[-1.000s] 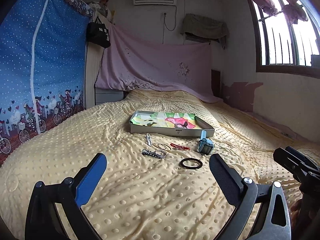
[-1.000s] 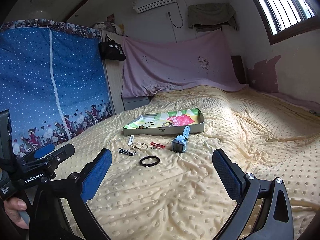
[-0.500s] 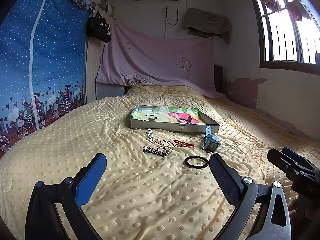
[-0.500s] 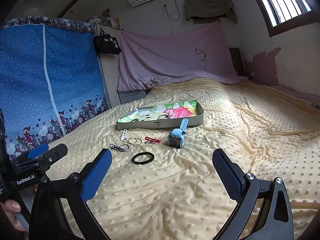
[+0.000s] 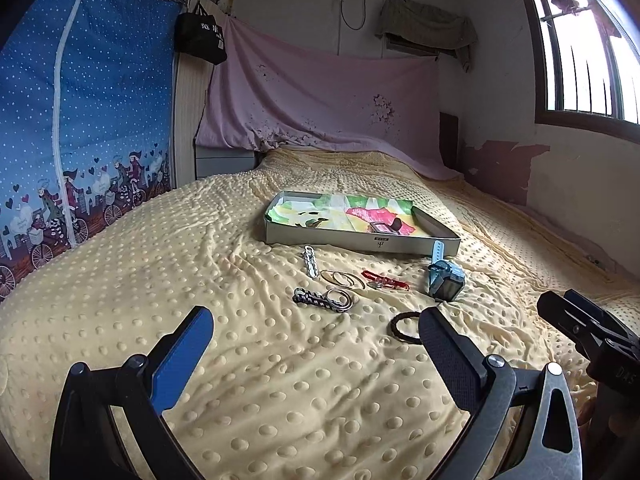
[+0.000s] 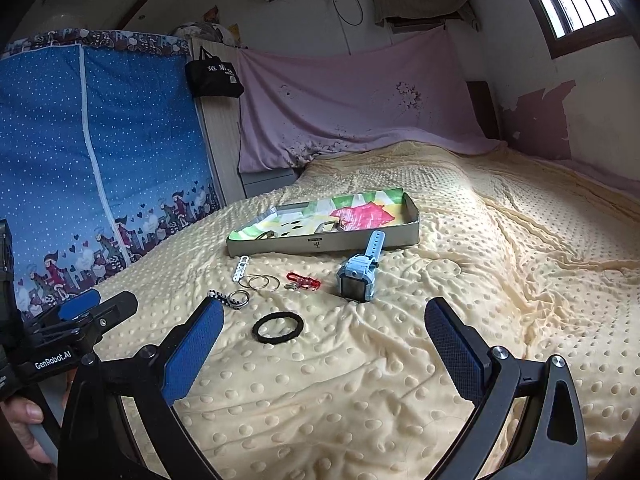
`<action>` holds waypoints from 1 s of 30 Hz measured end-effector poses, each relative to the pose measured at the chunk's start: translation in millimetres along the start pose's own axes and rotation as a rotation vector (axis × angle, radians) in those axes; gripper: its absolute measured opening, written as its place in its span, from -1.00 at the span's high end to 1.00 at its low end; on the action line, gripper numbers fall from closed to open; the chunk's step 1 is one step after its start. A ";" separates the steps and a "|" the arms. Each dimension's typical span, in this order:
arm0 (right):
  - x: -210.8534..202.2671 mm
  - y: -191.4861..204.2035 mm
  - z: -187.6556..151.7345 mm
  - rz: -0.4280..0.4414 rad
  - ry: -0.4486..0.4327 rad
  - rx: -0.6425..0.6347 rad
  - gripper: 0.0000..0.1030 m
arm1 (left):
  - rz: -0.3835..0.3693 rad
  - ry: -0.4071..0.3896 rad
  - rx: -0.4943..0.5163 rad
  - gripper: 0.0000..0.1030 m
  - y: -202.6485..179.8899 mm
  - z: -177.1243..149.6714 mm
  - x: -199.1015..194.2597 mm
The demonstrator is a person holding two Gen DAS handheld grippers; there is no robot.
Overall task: Organize jewelry
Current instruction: 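Grasp the black chain keychain with the left tool while the right tool grasps the black hair tie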
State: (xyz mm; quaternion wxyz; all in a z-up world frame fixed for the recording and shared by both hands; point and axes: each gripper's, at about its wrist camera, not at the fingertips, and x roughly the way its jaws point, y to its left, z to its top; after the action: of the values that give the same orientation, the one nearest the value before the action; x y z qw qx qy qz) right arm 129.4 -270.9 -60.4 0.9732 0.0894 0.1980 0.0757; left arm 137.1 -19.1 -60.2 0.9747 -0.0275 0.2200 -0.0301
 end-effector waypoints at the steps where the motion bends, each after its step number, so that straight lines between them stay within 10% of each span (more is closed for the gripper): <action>1: 4.7 0.3 0.4 0.003 0.003 -0.001 -0.92 | 0.001 0.008 0.000 -1.00 1.2 0.6 4.8; 8: 41.3 3.6 1.5 0.020 0.045 -0.005 -0.86 | -0.016 0.068 -0.021 -0.98 11.8 5.8 44.6; 10: 53.3 6.2 1.2 0.027 0.067 -0.015 -0.48 | -0.022 0.089 -0.028 -0.83 15.9 7.2 57.0; 21: 116.6 20.2 -17.2 0.084 0.218 -0.053 0.28 | -0.094 0.231 -0.084 0.00 35.6 4.8 121.5; 30: 140.6 21.2 -31.6 0.118 0.298 -0.044 0.40 | -0.178 0.294 -0.146 0.18 40.0 5.0 154.1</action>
State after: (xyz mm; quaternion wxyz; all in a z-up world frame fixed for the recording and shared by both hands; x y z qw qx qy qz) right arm 242.4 -220.0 -137.0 0.9286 0.0675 0.3327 0.1496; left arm 280.1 10.0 -124.2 0.9209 -0.1128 0.3584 -0.1041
